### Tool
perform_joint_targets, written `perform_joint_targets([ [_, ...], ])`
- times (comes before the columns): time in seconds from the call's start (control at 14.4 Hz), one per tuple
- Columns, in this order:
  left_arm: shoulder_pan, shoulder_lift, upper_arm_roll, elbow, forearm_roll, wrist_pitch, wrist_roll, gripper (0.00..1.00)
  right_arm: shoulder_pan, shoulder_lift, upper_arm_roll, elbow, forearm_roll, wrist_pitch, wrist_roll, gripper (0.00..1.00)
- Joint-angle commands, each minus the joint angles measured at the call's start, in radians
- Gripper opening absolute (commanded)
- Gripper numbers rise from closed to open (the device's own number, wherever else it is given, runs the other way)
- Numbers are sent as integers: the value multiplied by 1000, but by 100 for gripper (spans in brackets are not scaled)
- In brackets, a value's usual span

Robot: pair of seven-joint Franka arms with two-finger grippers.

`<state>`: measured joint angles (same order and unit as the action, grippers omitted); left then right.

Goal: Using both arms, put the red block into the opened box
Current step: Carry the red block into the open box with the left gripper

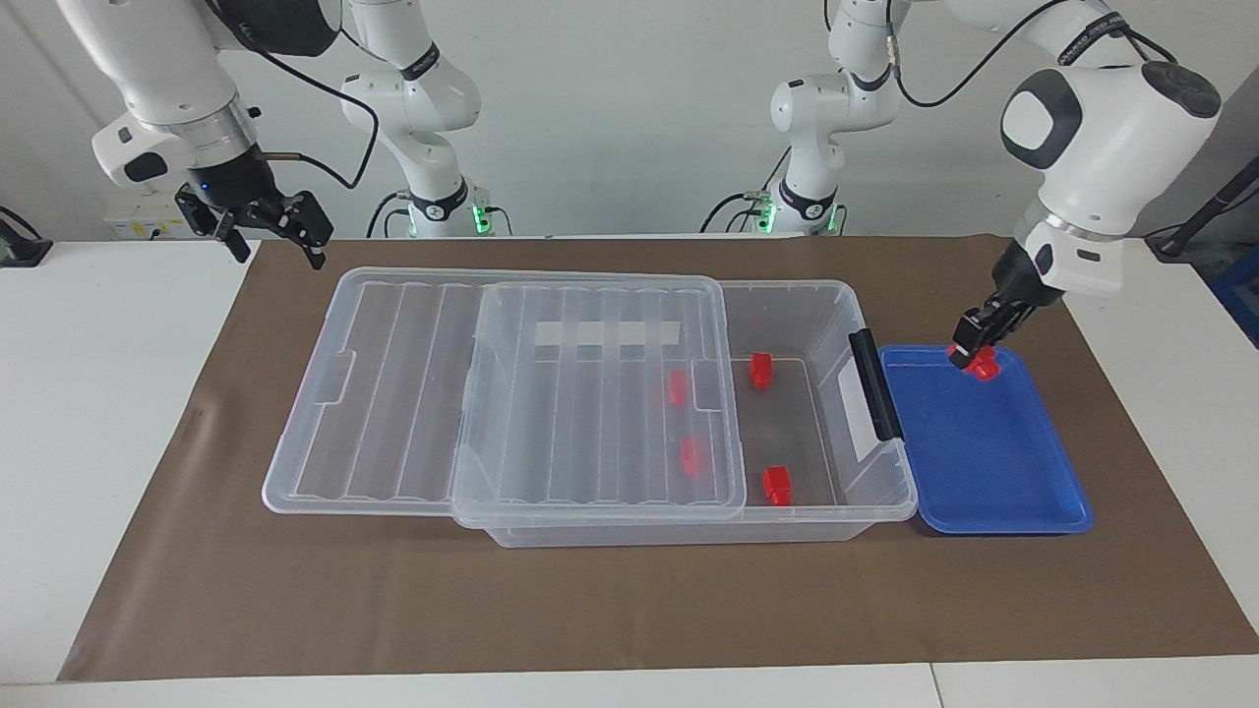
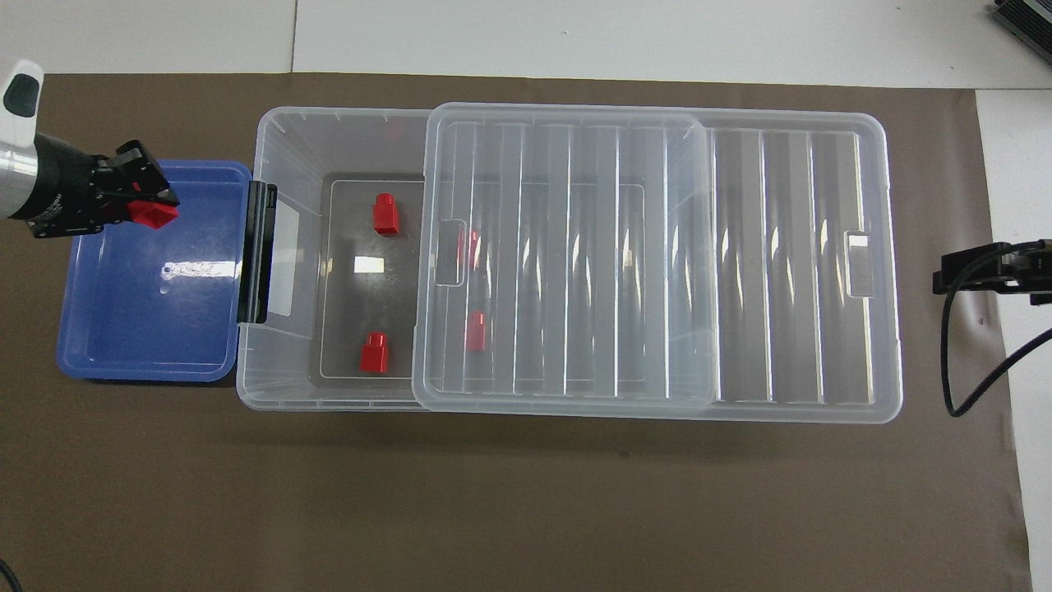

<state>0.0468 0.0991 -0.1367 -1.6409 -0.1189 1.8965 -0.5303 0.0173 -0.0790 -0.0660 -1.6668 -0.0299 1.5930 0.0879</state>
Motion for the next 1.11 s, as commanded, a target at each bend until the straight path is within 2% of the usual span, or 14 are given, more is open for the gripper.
perform_joint_targets([
  [0.0,-77,-2,-20,-19,-8,67,-134,0,21,7,-8,12,-1,-19,-5,100],
  [0.14,-132,8,-20,-49,37,119,-172,0,33,7,-17,12,-1,-16,-3,100],
  [0.28,-185,19,-21,-127,112,203,-210,0,36,7,-23,12,-2,-18,-5,100],
  [0.76,-226,39,-21,-280,169,358,-215,0,33,1,-23,6,-2,-13,-5,100],
  [1.04,-251,128,-21,-295,241,417,-237,0,29,-1,-23,6,-2,-16,-7,100],
])
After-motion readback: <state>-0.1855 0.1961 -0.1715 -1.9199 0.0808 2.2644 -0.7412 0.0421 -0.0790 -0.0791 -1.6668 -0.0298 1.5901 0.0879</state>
